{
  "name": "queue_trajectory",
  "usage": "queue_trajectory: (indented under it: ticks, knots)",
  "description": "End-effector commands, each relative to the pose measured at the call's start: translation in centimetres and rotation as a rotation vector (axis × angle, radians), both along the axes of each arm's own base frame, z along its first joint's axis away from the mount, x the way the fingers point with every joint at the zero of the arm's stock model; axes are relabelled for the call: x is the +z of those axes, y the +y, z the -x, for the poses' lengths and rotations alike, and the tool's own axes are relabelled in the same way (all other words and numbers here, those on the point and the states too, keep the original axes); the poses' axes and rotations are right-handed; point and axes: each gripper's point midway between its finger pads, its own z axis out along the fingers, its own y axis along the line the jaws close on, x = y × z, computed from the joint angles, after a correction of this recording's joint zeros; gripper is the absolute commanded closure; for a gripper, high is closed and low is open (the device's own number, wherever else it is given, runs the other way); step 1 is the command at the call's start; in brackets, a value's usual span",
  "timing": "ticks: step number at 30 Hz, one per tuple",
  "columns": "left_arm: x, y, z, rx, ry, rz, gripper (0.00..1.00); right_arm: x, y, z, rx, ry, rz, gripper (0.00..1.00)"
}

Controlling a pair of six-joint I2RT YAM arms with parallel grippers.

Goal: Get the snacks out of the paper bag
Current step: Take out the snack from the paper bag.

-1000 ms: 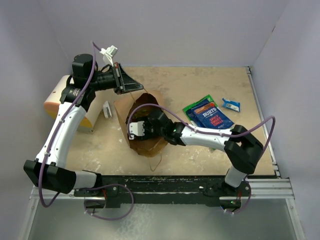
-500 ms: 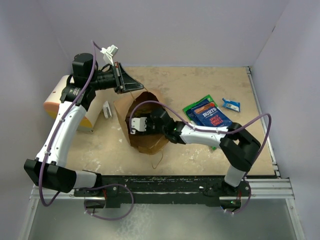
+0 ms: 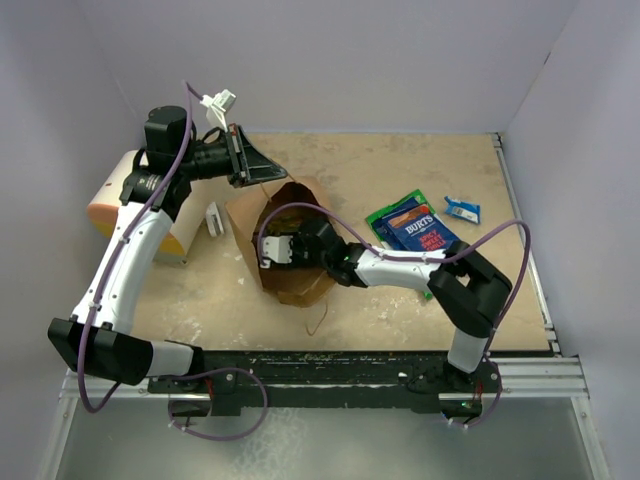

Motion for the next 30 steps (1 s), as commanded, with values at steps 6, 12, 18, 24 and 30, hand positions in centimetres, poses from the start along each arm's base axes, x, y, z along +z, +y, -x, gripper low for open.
queue_trajectory:
  ticks: [6,12,18,24,30]
  knots:
    - [2.5,0.9,0.3,0.027,-0.132,-0.011,1.0,4.7,1.2,0.3,0.039,0.002,-0.095,0.91]
    - [2.4,1.1,0.4,0.031,-0.133,-0.019,1.0,6.3,1.0,1.5,0.064,0.028,-0.129,1.0]
    - [2.3,1.0,0.3,0.025,-0.125,-0.017,1.0,9.0,0.2,2.8,0.094,0.016,-0.18,1.0]
    - [2.2,1.0,0.3,0.025,-0.121,-0.015,1.0,11.9,-1.0,4.5,0.097,0.045,-0.229,1.0]
    - [1.8,1.0,0.3,0.027,-0.109,-0.016,1.0,16.1,-2.2,6.6,0.128,0.055,-0.311,1.0]
